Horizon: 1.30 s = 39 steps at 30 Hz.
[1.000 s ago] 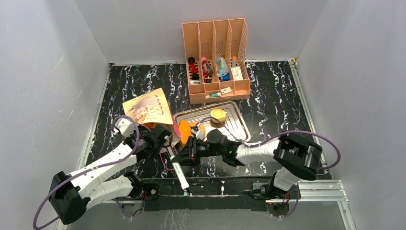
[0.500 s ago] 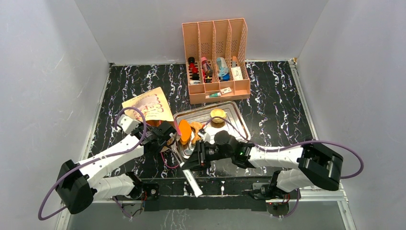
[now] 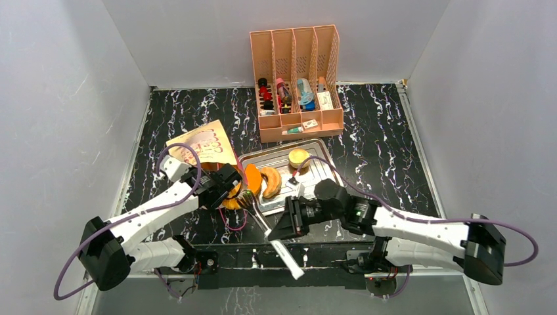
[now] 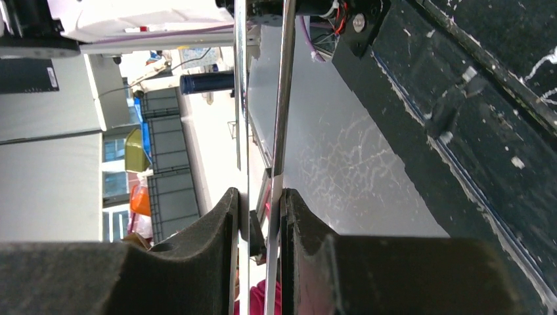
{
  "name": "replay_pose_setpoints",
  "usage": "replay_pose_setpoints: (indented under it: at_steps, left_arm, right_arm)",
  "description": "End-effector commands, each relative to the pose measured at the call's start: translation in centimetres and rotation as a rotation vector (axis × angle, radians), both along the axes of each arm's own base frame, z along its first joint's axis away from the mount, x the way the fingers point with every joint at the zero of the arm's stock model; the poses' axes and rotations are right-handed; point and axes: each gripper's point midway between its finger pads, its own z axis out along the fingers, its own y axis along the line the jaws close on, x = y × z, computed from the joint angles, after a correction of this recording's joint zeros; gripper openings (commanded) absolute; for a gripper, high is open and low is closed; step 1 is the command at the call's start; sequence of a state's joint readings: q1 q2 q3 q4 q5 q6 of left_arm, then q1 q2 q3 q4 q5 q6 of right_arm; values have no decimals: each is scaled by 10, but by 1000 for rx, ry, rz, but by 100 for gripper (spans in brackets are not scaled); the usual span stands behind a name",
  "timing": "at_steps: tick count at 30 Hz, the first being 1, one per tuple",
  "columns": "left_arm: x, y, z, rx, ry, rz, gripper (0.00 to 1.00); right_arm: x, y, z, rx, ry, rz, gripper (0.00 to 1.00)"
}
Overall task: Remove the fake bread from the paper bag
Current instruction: Take out the fake bread from the paper bag, then place the fake bread in the container.
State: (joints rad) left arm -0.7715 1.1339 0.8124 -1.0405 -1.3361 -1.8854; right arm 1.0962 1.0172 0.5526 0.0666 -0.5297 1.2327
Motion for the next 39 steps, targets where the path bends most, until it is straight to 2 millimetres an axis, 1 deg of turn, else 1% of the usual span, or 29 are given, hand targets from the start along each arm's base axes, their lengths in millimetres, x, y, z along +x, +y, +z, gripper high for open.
replay_pose_setpoints:
  at_steps: [1,6,11,20,26,33,37,39]
  left_arm:
    - [2,7,16,33,-18,29,7]
    - [3,13,21,38,-20,53,8]
    - [2,17,22,45,-13,63,9]
    - [6,25,21,45,-5,70,10]
    - [17,28,15,18,4,57,10]
    - [30,29,15,16,27,60,10]
    - [34,30,16,26,44,75,9]
    - [34,31,17,27,46,77,9]
  right_arm:
    - [-6,-22,22,28,-108,14,0]
    - [-13,-46,23,-6,-118,-14,0]
    - [-9,-63,27,-25,-148,-86,0]
    - [-7,-77,37,-23,-164,-144,0]
    - [-14,-89,49,-22,-169,-136,0]
    - [-21,-108,66,-9,-185,-153,0]
    - [-21,-119,73,-9,-195,-183,0]
    - [-18,-124,75,-13,-205,-211,0]
